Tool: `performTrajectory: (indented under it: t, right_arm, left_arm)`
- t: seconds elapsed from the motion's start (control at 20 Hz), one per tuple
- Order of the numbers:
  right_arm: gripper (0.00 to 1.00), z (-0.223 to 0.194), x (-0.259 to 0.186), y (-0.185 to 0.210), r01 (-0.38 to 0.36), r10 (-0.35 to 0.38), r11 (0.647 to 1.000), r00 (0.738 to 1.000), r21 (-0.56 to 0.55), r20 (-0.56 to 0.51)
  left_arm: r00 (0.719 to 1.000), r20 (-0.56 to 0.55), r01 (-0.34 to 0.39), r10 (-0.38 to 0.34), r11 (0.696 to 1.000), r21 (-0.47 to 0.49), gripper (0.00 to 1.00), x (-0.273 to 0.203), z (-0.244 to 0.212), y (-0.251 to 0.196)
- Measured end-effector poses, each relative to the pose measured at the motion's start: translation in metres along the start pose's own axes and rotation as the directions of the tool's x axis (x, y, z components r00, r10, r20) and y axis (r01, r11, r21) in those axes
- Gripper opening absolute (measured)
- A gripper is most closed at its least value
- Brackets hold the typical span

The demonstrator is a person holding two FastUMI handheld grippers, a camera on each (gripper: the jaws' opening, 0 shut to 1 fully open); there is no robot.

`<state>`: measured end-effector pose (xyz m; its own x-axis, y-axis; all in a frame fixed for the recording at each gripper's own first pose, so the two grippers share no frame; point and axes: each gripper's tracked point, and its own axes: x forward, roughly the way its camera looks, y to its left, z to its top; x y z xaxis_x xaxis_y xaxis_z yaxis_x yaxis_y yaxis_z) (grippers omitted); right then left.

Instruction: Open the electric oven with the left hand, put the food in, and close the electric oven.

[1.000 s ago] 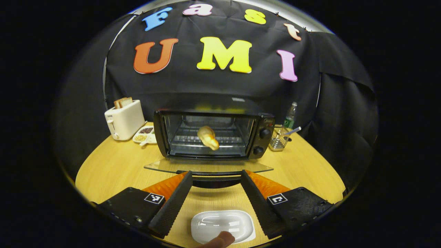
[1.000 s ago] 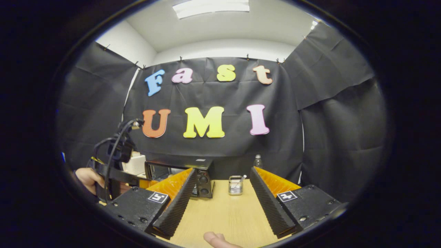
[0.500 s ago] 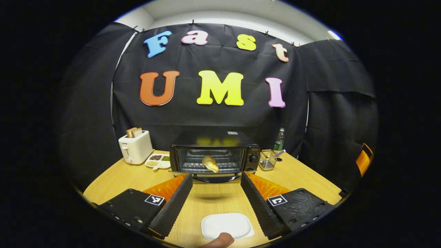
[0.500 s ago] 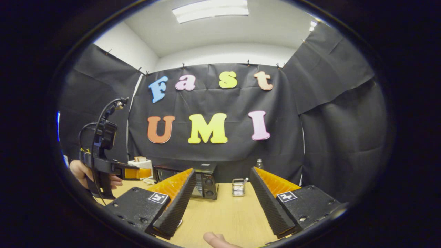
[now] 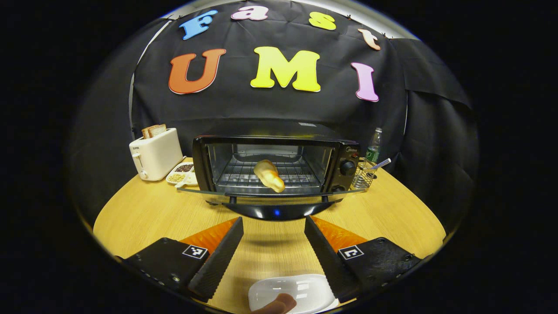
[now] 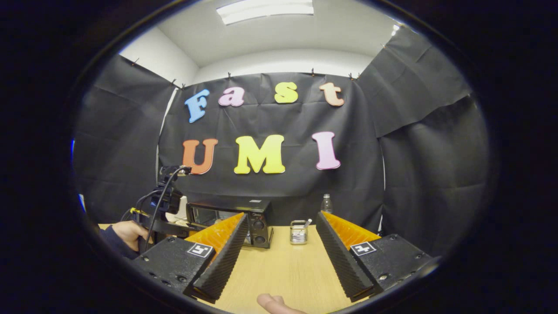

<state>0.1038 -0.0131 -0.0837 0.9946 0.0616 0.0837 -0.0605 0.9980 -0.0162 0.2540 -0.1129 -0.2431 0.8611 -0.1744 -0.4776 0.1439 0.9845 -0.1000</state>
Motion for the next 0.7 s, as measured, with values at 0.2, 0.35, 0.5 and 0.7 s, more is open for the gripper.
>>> performTrajectory:
  t: [0.2, 0.35, 0.5, 0.7]
  right_arm:
    - [0.99, -0.008, 0.007, 0.0, 0.003, -0.003, 1.0, 1.0, 0.002, -0.016]
    - [0.98, -0.01, 0.004, 0.001, 0.0, 0.0, 1.0, 1.0, 0.012, -0.024]
    - [0.98, -0.004, -0.006, 0.007, -0.003, 0.004, 1.0, 1.0, 0.025, -0.023]
    - [0.95, 0.011, -0.027, 0.016, -0.002, 0.002, 1.0, 1.0, 0.021, -0.012]
  left_arm:
    - [0.996, 0.055, -0.07, 0.069, 0.997, 0.022, 0.97, 0.026, 0.026, 0.018]
    - [0.996, 0.079, -0.039, 0.039, 0.999, -0.01, 0.94, 0.007, 0.031, 0.013]
    - [0.993, 0.103, -0.051, 0.051, 0.999, 0.001, 0.94, -0.029, 0.033, 0.019]
    - [0.981, 0.189, -0.046, 0.041, 0.999, 0.026, 0.94, -0.1, 0.039, 0.013]
